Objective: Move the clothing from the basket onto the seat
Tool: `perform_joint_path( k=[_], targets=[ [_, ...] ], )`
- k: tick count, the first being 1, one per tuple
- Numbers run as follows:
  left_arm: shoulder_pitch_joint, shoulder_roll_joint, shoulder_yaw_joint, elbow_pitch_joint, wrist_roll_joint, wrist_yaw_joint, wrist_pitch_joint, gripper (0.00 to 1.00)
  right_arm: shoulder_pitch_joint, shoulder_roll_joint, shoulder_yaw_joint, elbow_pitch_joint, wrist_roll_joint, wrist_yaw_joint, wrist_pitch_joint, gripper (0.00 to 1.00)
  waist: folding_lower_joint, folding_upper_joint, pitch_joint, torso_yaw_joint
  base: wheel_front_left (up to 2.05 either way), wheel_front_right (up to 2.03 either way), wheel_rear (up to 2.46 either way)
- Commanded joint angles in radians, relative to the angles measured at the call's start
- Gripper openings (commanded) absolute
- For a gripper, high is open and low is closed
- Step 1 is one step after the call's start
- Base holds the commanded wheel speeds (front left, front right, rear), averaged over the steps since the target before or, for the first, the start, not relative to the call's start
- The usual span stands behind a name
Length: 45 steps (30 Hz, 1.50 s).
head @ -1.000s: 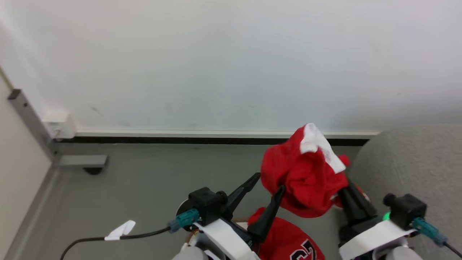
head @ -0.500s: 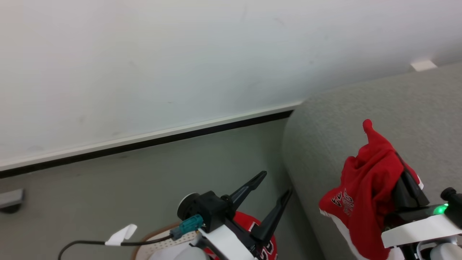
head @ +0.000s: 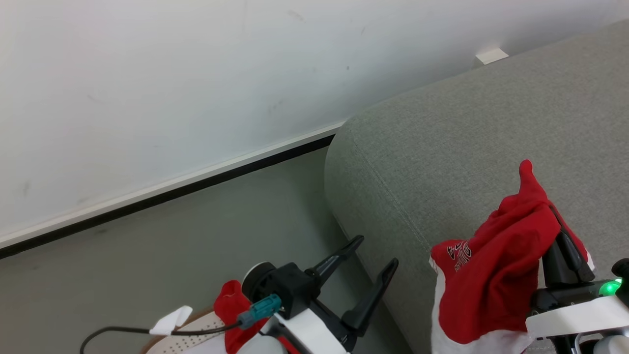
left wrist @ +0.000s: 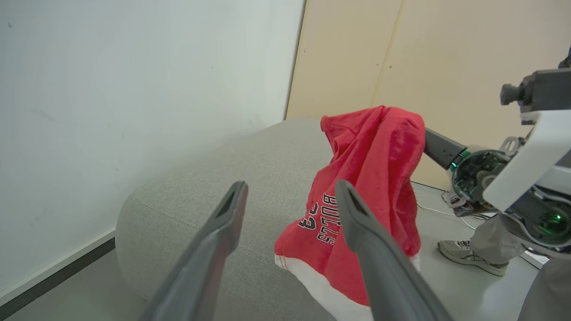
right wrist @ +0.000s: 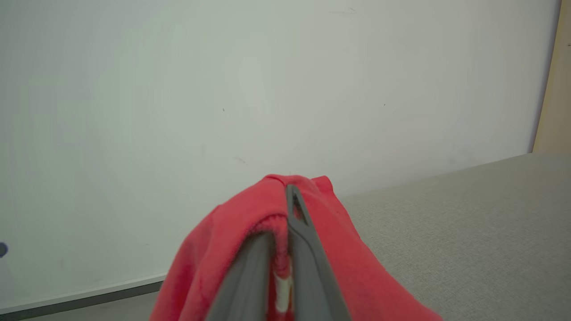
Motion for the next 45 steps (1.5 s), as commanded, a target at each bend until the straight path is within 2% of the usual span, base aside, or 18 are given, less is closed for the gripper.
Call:
perform_joint_path(
  k=[1, 10, 18, 21, 25, 28, 32, 37, 38, 39, 40, 43, 45],
  targets=[
    [-0.008, 0.004, -0.002, 0.006, 0.012, 0.003, -0.002, 1.0, 0.003, -0.001, -0.003, -0.007, -0.006, -0.001, 0.003, 0.0, 0.0, -0.0001, 0.004, -0.003, 0.0, 0.0, 0.0],
    [-0.054, 0.025, -0.002, 0.006, 0.035, 0.013, 0.015, 1.0, -0.161, -0.047, -0.004, -0.009, -0.05, -0.001, 0.066, 0.0, 0.0, -0.0001, 0.091, 0.022, 0.0, 0.0, 0.0],
    [-0.14, 0.061, 0.005, -0.044, 0.064, 0.011, 0.058, 1.0, -0.438, -0.133, -0.105, -0.031, -0.069, -0.001, 0.155, 0.0, 0.0, -0.0001, 0.286, 0.108, 0.0, 0.0, 0.0],
    [-0.171, 0.071, 0.007, -0.06, 0.073, 0.011, 0.073, 1.0, -0.547, -0.187, -0.134, -0.009, -0.015, -0.001, 0.198, 0.0, 0.0, -0.0001, 0.358, 0.144, 0.0, 0.0, 0.0],
    [-0.204, 0.084, 0.012, -0.076, 0.086, 0.011, 0.079, 1.0, -0.666, -0.286, -0.191, 0.094, 0.011, -0.002, 0.234, 0.0, 0.0, -0.0001, 0.43, 0.19, 0.0, 0.0, 0.0],
    [-0.212, 0.091, 0.024, -0.077, 0.083, 0.02, 0.069, 1.0, -0.733, -0.336, -0.222, 0.206, -0.001, -0.002, 0.216, 0.0, 0.0, -0.0001, 0.46, 0.215, 0.0, 0.0, 0.0],
    [-0.22, 0.094, 0.03, -0.078, 0.08, 0.025, 0.063, 1.0, -0.781, -0.376, -0.195, 0.387, -0.053, -0.002, 0.216, 0.0, 0.0, -0.0001, 0.486, 0.239, 0.0, 0.0, 0.0],
    [-0.225, 0.093, 0.031, -0.077, 0.078, 0.032, 0.059, 1.0, -0.802, -0.382, -0.151, 0.641, -0.121, -0.002, 0.273, 0.0, 0.0, -0.0001, 0.503, 0.257, 0.0, 0.0, 0.0],
    [-0.227, 0.092, 0.03, -0.076, 0.077, 0.032, 0.059, 1.0, -0.798, -0.374, -0.141, 0.694, -0.13, -0.002, 0.308, 0.04, 0.0, -0.0001, 0.505, 0.259, 0.0, 0.0, 0.0],
    [-0.229, 0.092, 0.031, -0.075, 0.076, 0.032, 0.058, 1.0, -0.8, -0.366, -0.131, 0.734, -0.135, -0.002, 0.341, 0.15, 0.0, -0.0001, 0.505, 0.261, 0.0, 0.0, 0.0],
    [-0.23, 0.092, 0.031, -0.073, 0.074, 0.032, 0.057, 1.0, -0.803, -0.359, -0.129, 0.775, -0.137, -0.002, 0.376, 0.21, 0.0, -0.0001, 0.505, 0.262, 0.0, 0.0, 0.0],
    [-0.227, 0.093, 0.031, -0.069, 0.068, 0.035, 0.054, 1.0, -0.821, -0.346, -0.116, 0.839, -0.137, -0.002, 0.439, 0.31, 0.0, -0.0001, 0.499, 0.262, 0.0, 0.0, 0.0],
    [-0.222, 0.096, 0.031, -0.066, 0.066, 0.037, 0.052, 1.0, -0.827, -0.339, -0.107, 0.862, -0.14, -0.002, 0.452, 0.43, 0.0, -0.0001, 0.491, 0.259, 0.0, 0.0, 0.0]
  ],
)
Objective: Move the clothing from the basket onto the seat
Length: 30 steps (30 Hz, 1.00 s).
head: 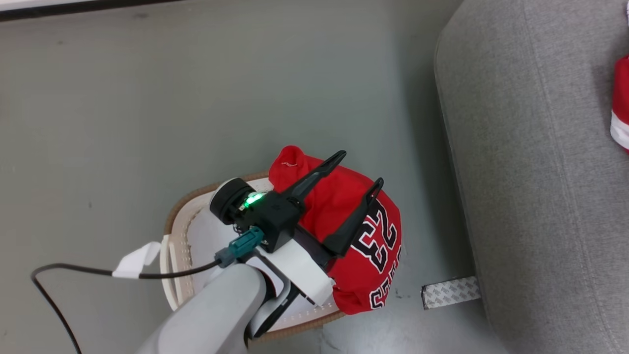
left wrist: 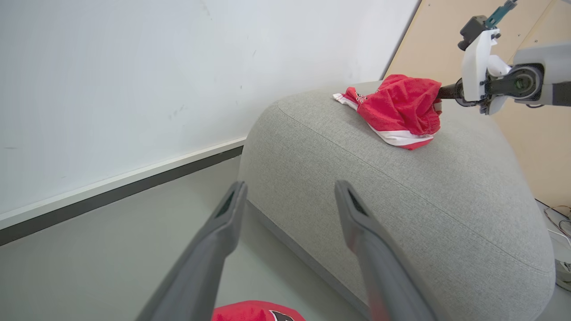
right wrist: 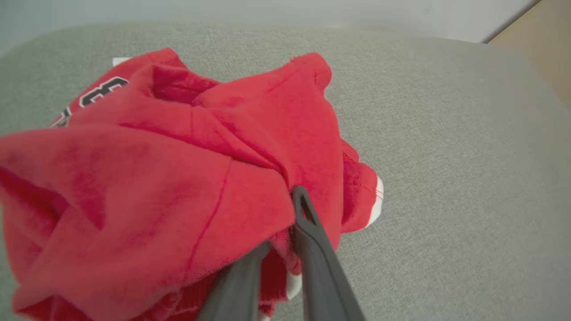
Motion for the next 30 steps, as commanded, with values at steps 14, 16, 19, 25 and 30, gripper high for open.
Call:
perform_joint_path(
  k=[14, 16, 19, 25, 30],
  targets=[
    [0.087, 0.002, 0.032, 0.054, -0.065, 0.033, -0.045, 1.0, 0.066, 0.01, 0.187, -0.031, 0.058, -0.002, 0.063, 1.0, -0.0002, 0.0, -0.22, -0.041, 0.0, 0.0, 0.0],
    [0.111, 0.009, 0.051, 0.053, -0.076, 0.047, -0.052, 1.0, 0.094, -0.001, 0.22, -0.073, 0.097, -0.002, 0.05, 1.0, -0.0002, 0.0, -0.266, -0.045, 0.0, 0.0, 0.0],
    [0.146, 0.02, 0.081, 0.048, -0.097, 0.068, -0.06, 1.0, 0.132, -0.028, 0.256, -0.137, 0.154, -0.002, 0.032, 1.0, -0.0002, 0.0, -0.342, -0.043, 0.0, 0.0, 0.0],
    [0.238, 0.049, 0.159, 0.033, -0.139, 0.119, -0.071, 1.0, 0.21, -0.071, 0.316, -0.303, 0.246, -0.002, -0.029, 1.0, -0.0002, 0.0, -0.478, -0.026, 0.0, 0.0, 0.0],
    [0.332, 0.09, 0.246, 0.013, -0.172, 0.17, -0.076, 1.0, 0.283, -0.062, 0.333, -0.454, 0.309, -0.002, -0.053, 1.0, -0.0002, 0.0, -0.551, -0.005, 0.0, 0.0, 0.0]
  ],
)
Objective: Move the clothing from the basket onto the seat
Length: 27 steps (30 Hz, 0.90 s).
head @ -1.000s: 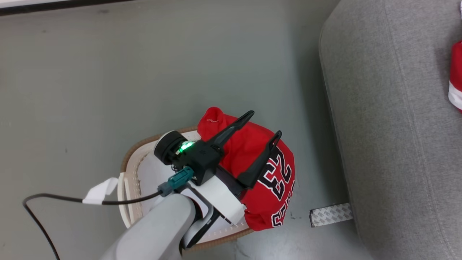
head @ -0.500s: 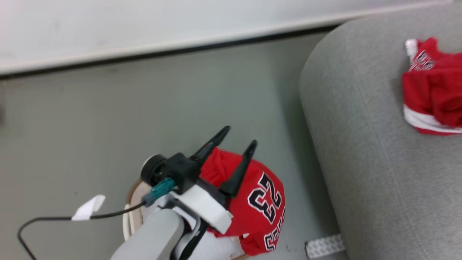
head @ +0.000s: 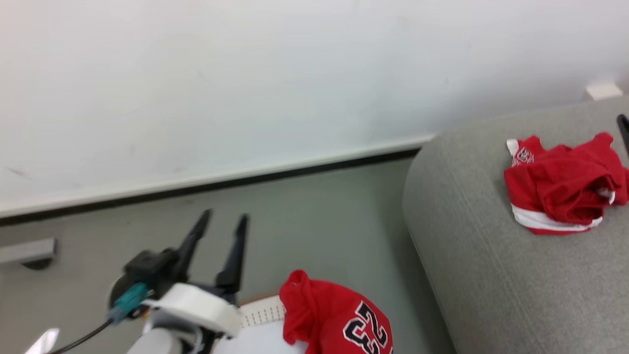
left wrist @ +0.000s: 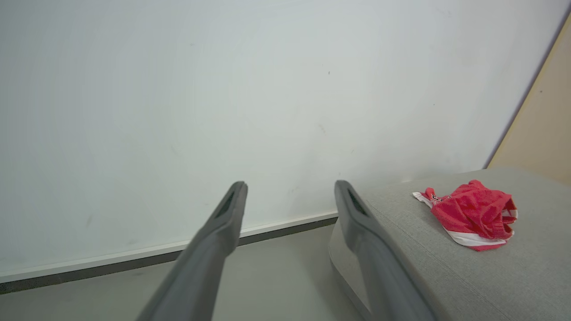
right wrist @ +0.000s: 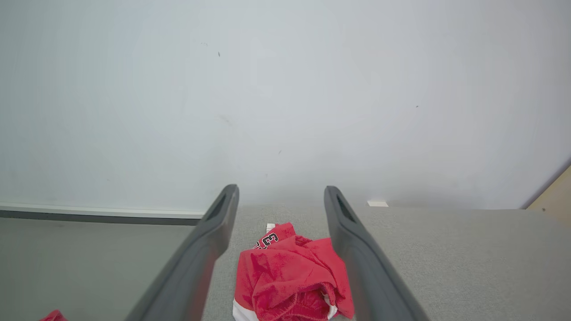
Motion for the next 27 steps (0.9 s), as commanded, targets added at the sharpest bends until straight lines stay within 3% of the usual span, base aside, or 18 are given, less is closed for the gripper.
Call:
perform_joint_path(
  k=[1, 5, 10, 19, 27],
  targets=[
    [0.034, 0.015, 0.019, -0.007, -0.015, 0.01, -0.002, 1.0, 0.038, 0.007, -0.006, -0.028, 0.019, -0.002, -0.011, 1.0, 0.0003, 0.0, -0.052, 0.024, 0.0, 0.0, 0.0],
    [0.098, 0.033, 0.081, -0.033, -0.024, 0.045, -0.003, 1.0, 0.138, 0.039, -0.059, -0.141, 0.037, -0.002, -0.056, 1.0, 0.0003, 0.0, -0.07, 0.055, 0.0, 0.0, 0.0],
    [0.162, 0.002, 0.134, -0.061, -0.004, 0.061, -0.003, 1.0, 0.314, 0.115, -0.167, -0.269, 0.03, -0.002, -0.107, 1.0, 0.0003, 0.0, -0.083, 0.094, 0.0, 0.0, 0.0],
    [0.256, -0.089, 0.247, -0.049, 0.127, 0.032, -0.003, 1.0, 0.643, 0.331, -0.33, -0.44, -0.115, -0.002, -0.264, 1.0, 0.0003, 0.0, -0.089, 0.134, 0.0, 0.0, 0.0],
    [0.341, -0.178, 0.35, -0.043, 0.252, -0.037, -0.003, 1.0, 0.75, 0.438, -0.304, -0.437, -0.199, -0.002, -0.368, 1.0, 0.0003, 0.0, -0.085, 0.134, 0.0, 0.0, 0.0]
  ],
)
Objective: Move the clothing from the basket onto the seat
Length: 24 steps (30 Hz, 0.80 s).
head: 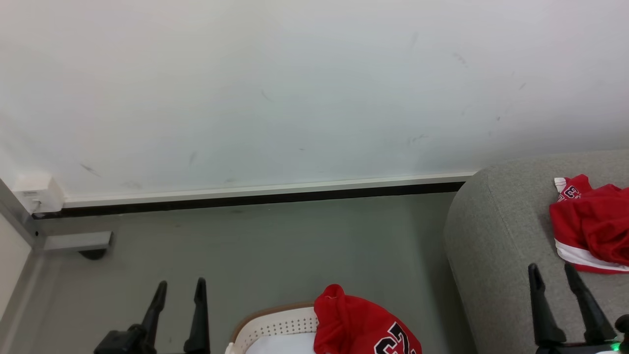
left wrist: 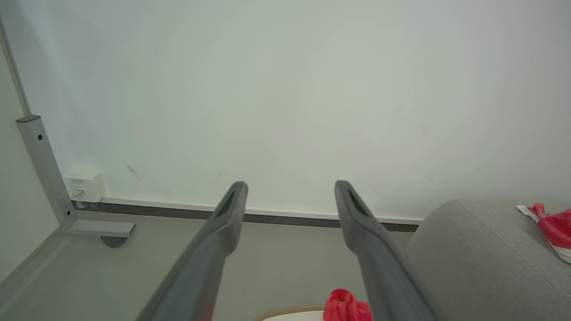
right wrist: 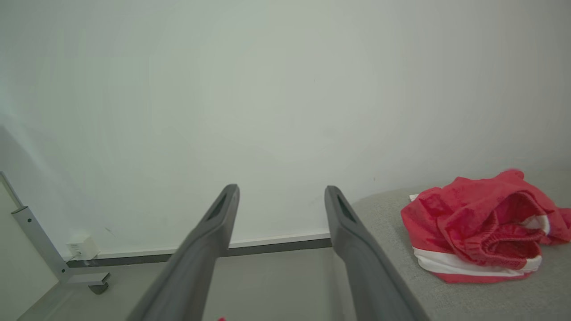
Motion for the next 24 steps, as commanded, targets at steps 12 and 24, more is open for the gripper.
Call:
perform_joint_path(
  k=[12, 24],
  targets=[
    [0.0, -0.062, 0.095, 0.029, 0.094, -0.091, -0.001, 1.0, -0.019, 0.007, 0.048, 0.044, -0.033, -0.002, -0.021, 1.0, 0.0, -0.0001, 0.01, 0.003, 0.0, 0.0, 0.0],
    [-0.008, -0.076, 0.122, 0.038, 0.125, -0.12, -0.001, 1.0, -0.02, 0.013, 0.053, 0.052, -0.031, -0.002, -0.023, 1.0, 0.0, -0.0001, 0.016, -0.002, 0.0, 0.0, 0.0]
  ],
)
